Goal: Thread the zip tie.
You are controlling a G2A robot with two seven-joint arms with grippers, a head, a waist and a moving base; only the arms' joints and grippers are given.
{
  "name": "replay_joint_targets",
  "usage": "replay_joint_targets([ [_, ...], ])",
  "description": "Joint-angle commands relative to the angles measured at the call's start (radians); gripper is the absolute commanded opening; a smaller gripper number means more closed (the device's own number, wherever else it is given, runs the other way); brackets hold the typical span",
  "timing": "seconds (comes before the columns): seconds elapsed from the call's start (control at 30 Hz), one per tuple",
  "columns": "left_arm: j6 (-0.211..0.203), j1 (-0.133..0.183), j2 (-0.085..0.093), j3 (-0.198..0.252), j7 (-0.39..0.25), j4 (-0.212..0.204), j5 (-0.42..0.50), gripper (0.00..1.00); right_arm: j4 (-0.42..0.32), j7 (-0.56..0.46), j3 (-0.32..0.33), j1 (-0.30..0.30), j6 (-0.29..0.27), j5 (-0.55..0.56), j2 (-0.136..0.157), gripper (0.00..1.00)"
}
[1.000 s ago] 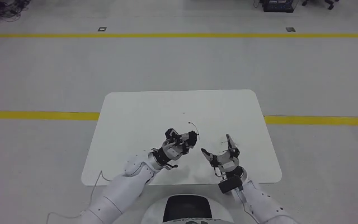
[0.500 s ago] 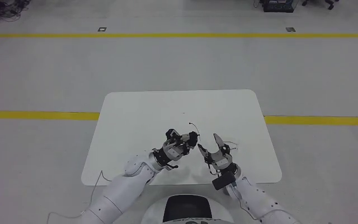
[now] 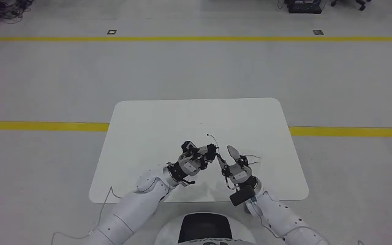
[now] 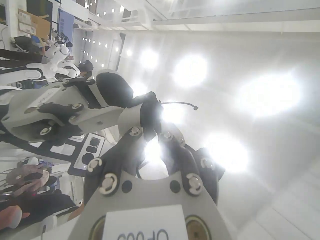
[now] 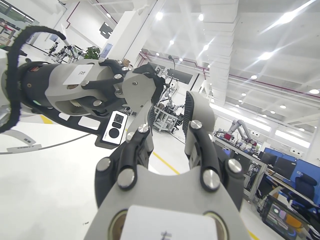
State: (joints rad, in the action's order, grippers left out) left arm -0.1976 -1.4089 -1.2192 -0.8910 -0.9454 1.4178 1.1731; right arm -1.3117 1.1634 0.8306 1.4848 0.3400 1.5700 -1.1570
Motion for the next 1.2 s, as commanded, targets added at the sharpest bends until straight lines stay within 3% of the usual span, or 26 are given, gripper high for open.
replay_joint_targets([
  [0.0, 0.0, 0.0, 0.0, 0.0, 0.0, 0.0, 0.0, 0.0, -0.001, -0.001, -0.002, -0.003, 0.0, 0.0, 0.0, 0.23],
  [0.43, 0.0, 0.0, 0.0, 0.0, 0.0, 0.0, 0.0, 0.0, -0.001, -0.009, -0.018, -0.019, 0.0, 0.0, -0.001, 0.13],
  [0.6, 0.0, 0.0, 0.0, 0.0, 0.0, 0.0, 0.0, 0.0, 0.002, -0.009, -0.021, -0.023, 0.0, 0.0, -0.001, 0.0],
  [1.17, 0.0, 0.0, 0.0, 0.0, 0.0, 0.0, 0.0, 0.0, 0.008, -0.007, -0.008, -0.004, 0.0, 0.0, 0.0, 0.0],
])
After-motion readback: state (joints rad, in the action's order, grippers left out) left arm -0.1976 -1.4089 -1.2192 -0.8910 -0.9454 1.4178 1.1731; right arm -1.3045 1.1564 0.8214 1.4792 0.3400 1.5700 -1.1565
